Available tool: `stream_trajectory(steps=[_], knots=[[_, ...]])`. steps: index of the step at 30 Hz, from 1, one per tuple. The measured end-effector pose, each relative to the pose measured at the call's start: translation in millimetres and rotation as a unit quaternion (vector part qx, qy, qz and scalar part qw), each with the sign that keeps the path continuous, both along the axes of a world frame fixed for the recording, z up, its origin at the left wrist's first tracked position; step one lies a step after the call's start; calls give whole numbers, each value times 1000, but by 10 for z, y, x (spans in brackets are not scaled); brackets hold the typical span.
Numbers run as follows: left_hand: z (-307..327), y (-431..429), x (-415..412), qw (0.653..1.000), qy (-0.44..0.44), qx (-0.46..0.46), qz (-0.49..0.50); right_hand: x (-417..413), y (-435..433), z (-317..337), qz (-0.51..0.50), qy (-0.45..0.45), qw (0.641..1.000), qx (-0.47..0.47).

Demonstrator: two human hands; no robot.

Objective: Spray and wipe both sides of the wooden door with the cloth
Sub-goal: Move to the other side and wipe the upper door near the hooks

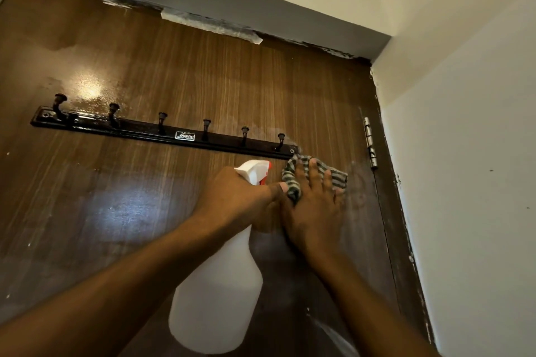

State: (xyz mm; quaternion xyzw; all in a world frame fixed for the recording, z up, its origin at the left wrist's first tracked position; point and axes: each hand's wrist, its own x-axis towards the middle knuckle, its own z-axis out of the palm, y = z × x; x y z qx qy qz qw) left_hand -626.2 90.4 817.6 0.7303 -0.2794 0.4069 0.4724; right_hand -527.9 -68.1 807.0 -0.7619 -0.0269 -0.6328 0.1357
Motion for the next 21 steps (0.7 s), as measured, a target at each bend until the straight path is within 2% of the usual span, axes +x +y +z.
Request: stream_trajectory(steps=[3, 6, 9, 12, 17, 21], knots=[[2, 1, 47, 1000, 19, -2, -5, 38, 254, -143, 98, -102, 988, -60], [-11, -25, 46, 1000, 24, -10, -4, 81, 48, -55, 41, -87, 988, -119], [-64, -69, 20, 999, 31, -32, -10, 110, -415, -20, -5, -80, 994, -70], [-106, -119, 42, 998, 37, -44, 33, 111, -699, 81, 12, -96, 994, -49], [46, -140, -17, 993, 16, -79, 87, -14, -1082, 873, 40, 3, 980, -194], [146, 2, 3, 994, 14, -90, 59, -218, -1129, 1539, 1, 69, 927, -367]])
